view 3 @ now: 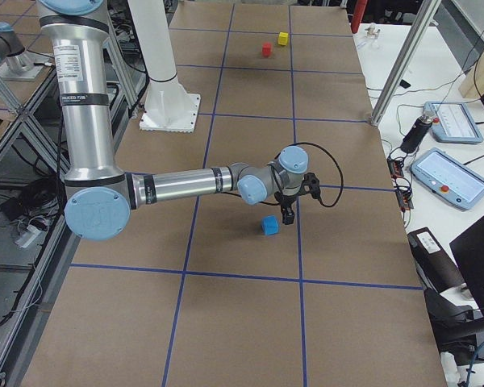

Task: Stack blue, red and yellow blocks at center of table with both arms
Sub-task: 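Grasp the blue cube with the right gripper and lift it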

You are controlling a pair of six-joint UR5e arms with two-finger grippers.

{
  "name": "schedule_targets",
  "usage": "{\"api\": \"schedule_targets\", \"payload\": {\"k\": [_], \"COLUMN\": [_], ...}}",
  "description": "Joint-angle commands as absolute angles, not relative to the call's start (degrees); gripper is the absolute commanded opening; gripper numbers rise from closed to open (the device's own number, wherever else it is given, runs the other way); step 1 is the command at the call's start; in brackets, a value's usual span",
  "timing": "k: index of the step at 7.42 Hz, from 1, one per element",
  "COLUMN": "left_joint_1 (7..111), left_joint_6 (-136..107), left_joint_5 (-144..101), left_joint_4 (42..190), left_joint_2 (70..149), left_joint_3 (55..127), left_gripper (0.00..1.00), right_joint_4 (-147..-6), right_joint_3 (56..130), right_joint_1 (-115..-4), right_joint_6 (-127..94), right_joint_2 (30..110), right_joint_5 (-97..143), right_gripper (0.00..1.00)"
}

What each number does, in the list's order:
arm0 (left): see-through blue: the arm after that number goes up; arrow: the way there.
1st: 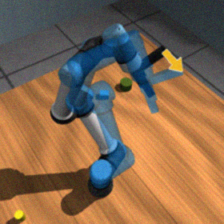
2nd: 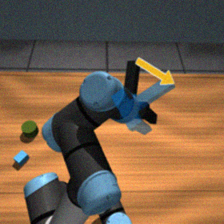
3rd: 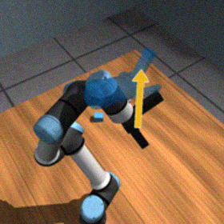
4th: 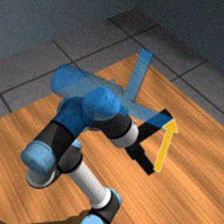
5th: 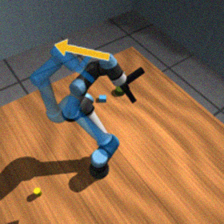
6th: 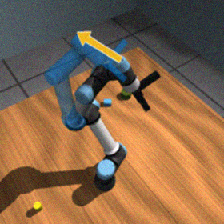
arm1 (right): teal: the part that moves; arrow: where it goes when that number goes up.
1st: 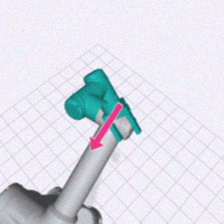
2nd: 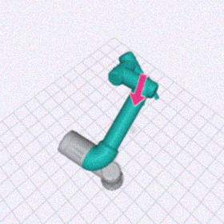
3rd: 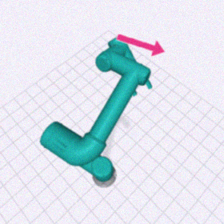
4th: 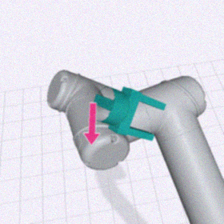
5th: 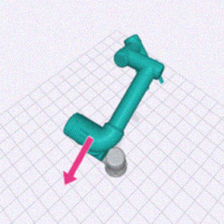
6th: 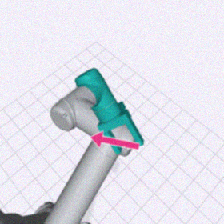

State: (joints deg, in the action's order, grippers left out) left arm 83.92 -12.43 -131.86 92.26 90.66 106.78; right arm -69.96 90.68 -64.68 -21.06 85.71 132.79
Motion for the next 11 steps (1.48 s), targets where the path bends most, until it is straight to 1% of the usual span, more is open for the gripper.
{"api": "schedule_targets", "payload": {"k": [1,4,5,6,8,9,10,11], "left_joint_1": [83.94,83.94,83.94,83.94,83.94,83.94,83.94,83.94], "left_joint_6": [-12.57,-12.48,-12.48,-12.48,-12.57,-12.57,-12.57,-12.57], "left_joint_5": [-131.92,-131.92,-131.92,-132.01,-135.16,-135.26,-135.26,-135.18], "left_joint_4": [92.29,92.29,92.29,92.20,92.02,92.02,92.02,92.02], "left_joint_2": [90.70,90.70,90.70,90.62,90.62,90.62,90.53,90.53], "left_joint_3": [106.96,107.05,107.05,107.31,107.23,107.31,107.14,107.14], "left_gripper": [1.00,1.00,1.00,1.00,1.00,1.00,1.00,1.00], "right_joint_4": [-69.87,-70.05,-69.96,-69.87,-70.05,-70.66,-74.49,-84.80], "right_joint_3": [88.25,86.93,86.75,86.84,87.18,88.67,89.20,89.38], "right_joint_1": [-63.29,-61.88,-61.79,-61.79,-61.79,-61.87,-62.40,-62.14], "right_joint_6": [-20.66,-20.65,-20.65,-19.96,-18.20,-18.37,-19.15,-19.33], "right_joint_2": [85.69,85.78,85.78,85.87,85.61,85.34,80.56,71.55], "right_joint_5": [131.67,131.40,131.40,130.79,130.87,132.26,135.93,135.97], "right_gripper": [0.99,0.98,0.55,0.01,0.00,0.00,0.00,0.00]}}
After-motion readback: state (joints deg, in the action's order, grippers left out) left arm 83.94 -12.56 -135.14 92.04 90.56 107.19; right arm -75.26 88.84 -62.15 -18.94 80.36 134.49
